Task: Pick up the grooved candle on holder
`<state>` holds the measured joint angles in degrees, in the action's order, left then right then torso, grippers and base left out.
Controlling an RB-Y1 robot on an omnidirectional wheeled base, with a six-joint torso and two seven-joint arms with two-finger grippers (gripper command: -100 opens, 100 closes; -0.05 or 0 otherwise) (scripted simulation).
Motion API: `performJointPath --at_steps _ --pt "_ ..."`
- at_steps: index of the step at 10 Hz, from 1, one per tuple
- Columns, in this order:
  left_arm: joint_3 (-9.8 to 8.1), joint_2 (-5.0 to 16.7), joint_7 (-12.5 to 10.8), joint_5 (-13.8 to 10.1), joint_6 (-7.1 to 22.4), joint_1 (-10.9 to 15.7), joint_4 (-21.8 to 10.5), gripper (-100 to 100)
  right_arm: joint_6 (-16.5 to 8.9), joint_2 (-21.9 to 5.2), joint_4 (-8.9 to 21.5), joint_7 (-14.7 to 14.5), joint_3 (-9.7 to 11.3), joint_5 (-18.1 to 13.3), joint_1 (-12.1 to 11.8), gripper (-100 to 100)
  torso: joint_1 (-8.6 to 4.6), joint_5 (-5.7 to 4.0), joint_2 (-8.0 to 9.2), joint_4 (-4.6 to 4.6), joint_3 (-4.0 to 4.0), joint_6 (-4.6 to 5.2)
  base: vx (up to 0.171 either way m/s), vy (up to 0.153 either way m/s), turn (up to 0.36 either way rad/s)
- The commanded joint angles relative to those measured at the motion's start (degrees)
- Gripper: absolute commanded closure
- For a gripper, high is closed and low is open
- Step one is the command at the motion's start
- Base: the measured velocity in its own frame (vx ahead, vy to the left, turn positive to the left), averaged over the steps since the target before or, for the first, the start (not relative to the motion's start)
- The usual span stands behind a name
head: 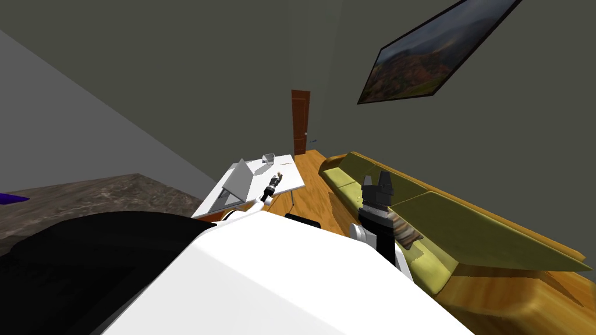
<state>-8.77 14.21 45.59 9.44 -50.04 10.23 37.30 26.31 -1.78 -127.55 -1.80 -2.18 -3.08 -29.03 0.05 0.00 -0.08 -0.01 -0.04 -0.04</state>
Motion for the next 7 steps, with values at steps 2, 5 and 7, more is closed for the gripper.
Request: performJointPath --at_steps 2,5,7 --pt "0.01 0.6 0.5 0.5 -0.7 1.5 -4.0 -100 0.0 0.0 0.0 0.0 0.0 0.0 0.0 0 0.03 0.00 -0.04 -0.01 -0.02 0.00 0.034 0.019 -0.033" --pt "0.02 1.2 1.0 1.0 -1.5 3.2 -8.3 -100 0.0 0.0 0.0 0.0 0.0 0.0 0.0 0 0.02 0.01 -0.02 -0.01 -0.02 -0.01 0.028 0.015 -0.020" --pt "0.05 1.7 1.3 1.4 -2.1 4.5 -11.7 -100 0.0 0.0 0.0 0.0 0.0 0.0 0.0 0 0.05 0.01 -0.01 0.00 -0.01 -0.01 0.025 0.027 -0.024"
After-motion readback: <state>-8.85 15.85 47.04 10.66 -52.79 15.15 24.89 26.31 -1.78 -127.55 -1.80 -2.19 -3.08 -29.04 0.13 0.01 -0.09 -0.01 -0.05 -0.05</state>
